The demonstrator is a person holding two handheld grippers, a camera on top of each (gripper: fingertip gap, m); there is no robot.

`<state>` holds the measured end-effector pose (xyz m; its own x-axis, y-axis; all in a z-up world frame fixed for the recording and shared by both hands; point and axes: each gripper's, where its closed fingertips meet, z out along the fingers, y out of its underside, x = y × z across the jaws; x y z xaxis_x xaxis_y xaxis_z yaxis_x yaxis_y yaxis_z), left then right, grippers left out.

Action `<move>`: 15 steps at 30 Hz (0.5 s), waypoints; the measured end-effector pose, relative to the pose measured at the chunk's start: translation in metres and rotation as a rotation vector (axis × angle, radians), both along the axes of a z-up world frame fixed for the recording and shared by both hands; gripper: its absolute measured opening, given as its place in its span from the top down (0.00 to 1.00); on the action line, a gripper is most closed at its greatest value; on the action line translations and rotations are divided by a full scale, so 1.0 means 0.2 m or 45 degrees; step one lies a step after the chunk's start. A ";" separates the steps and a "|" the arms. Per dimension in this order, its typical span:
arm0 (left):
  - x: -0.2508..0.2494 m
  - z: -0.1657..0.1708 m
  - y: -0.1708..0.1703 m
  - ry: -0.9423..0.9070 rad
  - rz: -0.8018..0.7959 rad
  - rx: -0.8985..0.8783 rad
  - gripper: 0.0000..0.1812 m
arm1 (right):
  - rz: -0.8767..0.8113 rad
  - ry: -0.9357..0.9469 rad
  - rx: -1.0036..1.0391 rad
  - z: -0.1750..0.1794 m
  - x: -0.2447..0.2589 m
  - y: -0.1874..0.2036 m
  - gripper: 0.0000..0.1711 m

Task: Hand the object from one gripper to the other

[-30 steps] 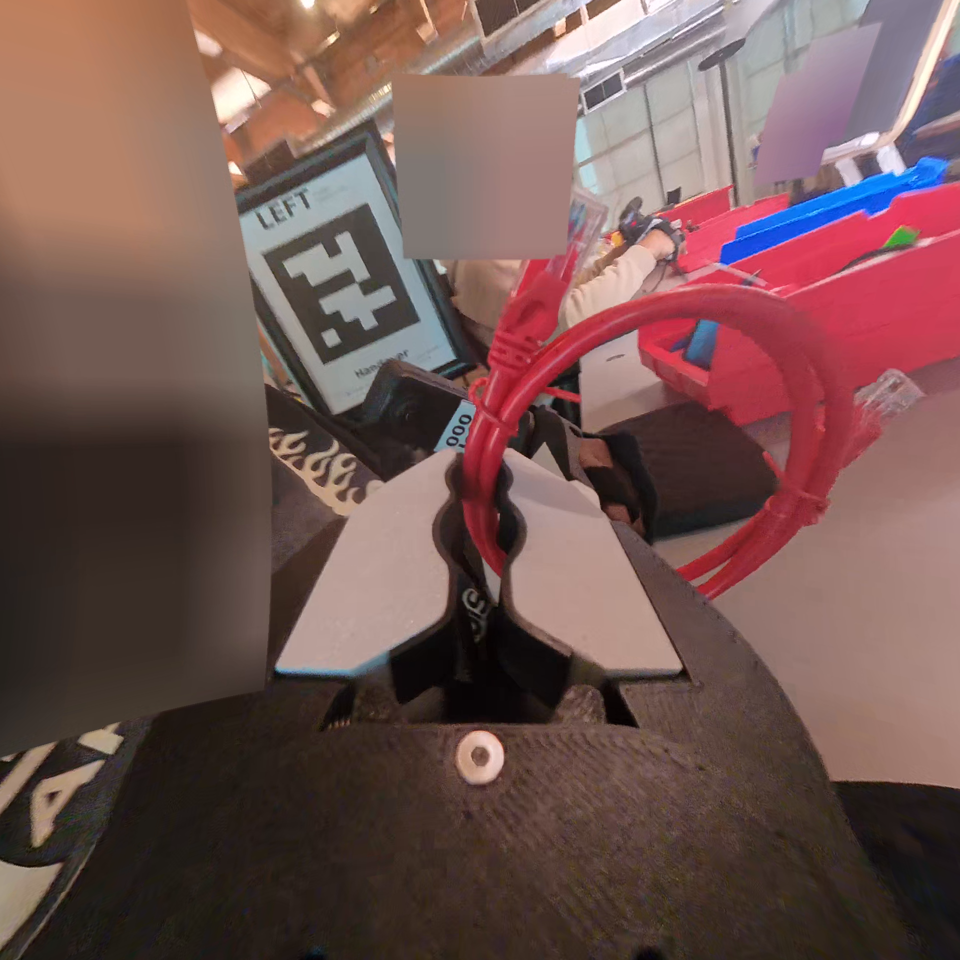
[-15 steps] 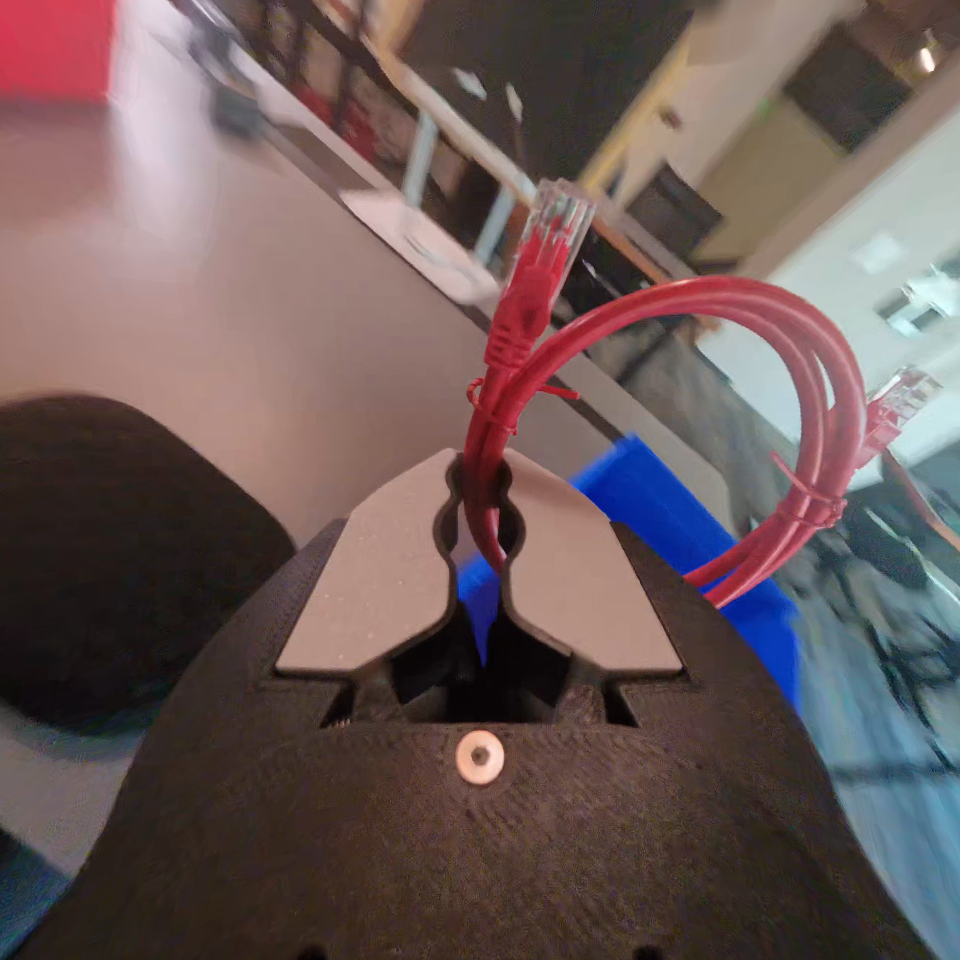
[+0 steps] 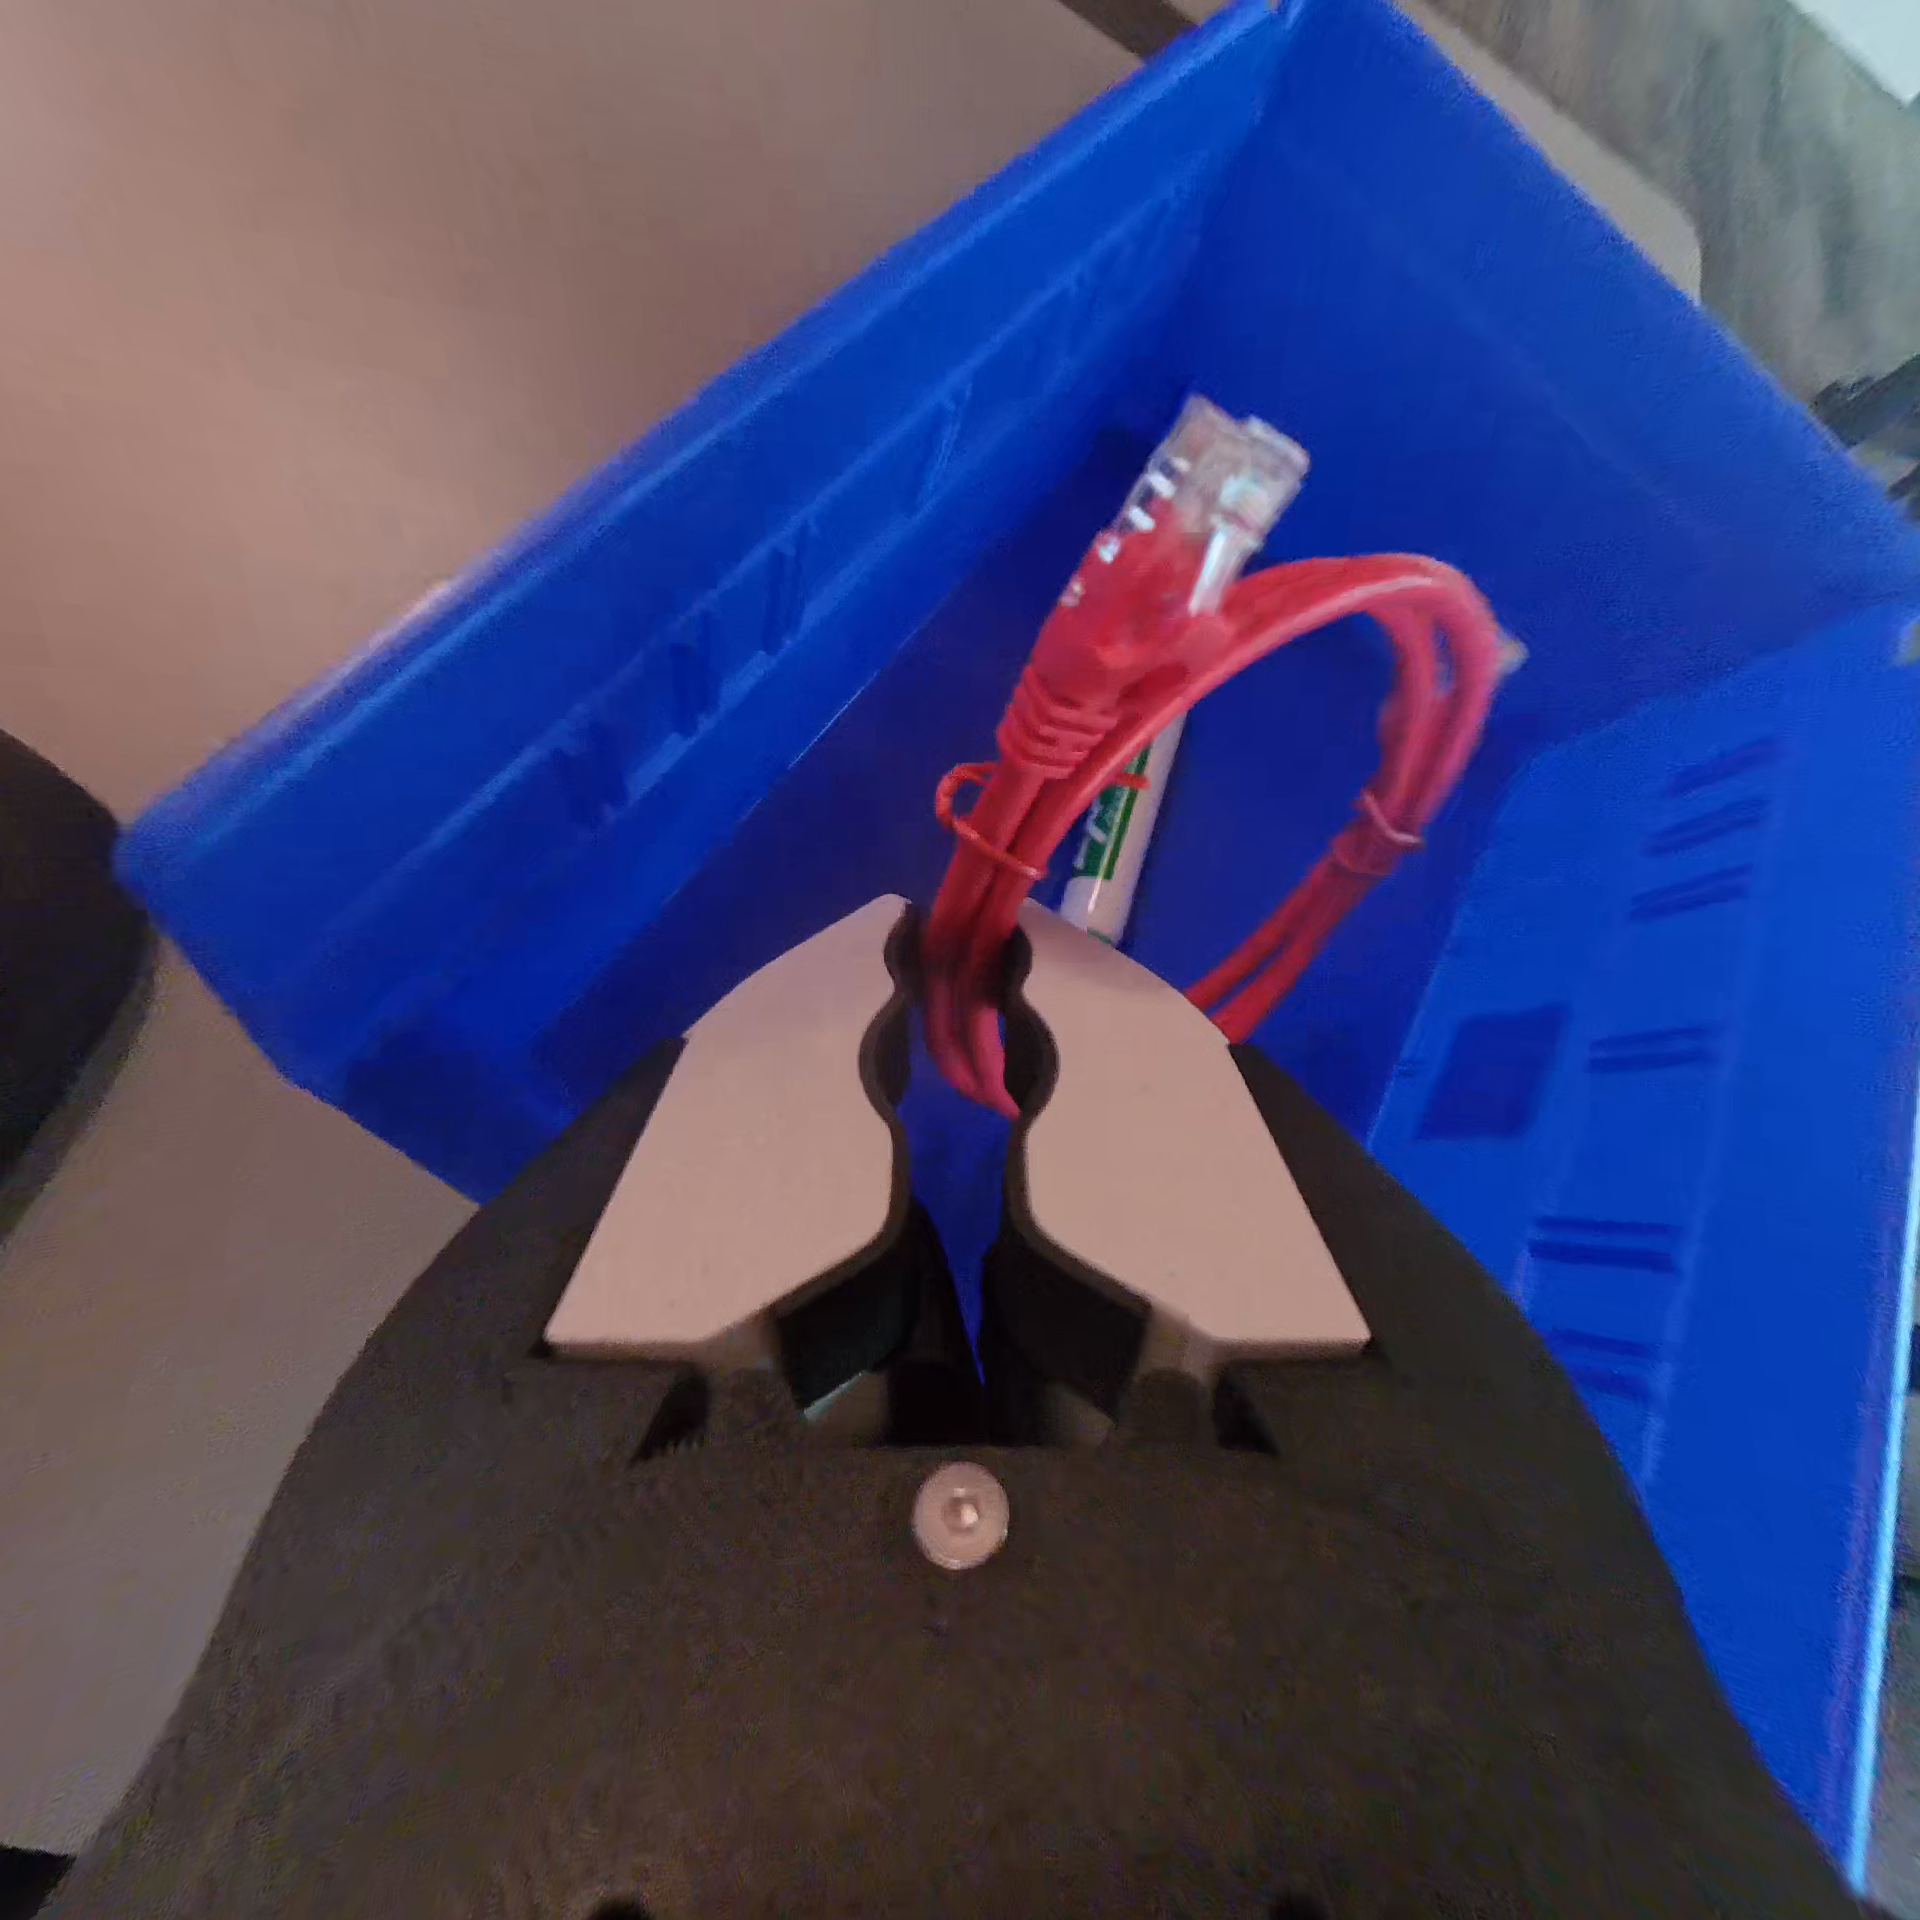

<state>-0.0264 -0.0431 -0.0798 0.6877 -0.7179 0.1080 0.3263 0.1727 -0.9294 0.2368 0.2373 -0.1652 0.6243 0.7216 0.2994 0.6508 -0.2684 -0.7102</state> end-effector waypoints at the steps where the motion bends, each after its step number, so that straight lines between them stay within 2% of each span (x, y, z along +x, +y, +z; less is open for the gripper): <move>1: 0.00 0.00 0.00 0.001 0.001 0.001 0.77 | -0.025 0.007 -0.015 -0.01 0.01 0.01 0.91; 7: 0.00 0.00 0.00 0.004 -0.003 -0.006 0.77 | -0.023 0.044 -0.072 -0.04 0.00 0.01 0.87; 12: 0.00 0.00 0.00 0.005 -0.005 -0.007 0.78 | -0.035 0.221 0.006 0.10 -0.02 0.00 0.82; 13: 0.00 0.00 0.00 0.005 -0.004 -0.006 0.78 | -0.040 0.286 0.033 0.15 -0.03 0.00 0.78; 14: 0.00 0.00 0.00 0.005 -0.003 -0.005 0.78 | -0.038 0.361 0.066 0.21 -0.04 0.00 0.66; 15: 0.00 0.00 0.00 0.005 -0.003 -0.005 0.78 | -0.026 0.439 0.104 0.27 -0.06 -0.01 0.60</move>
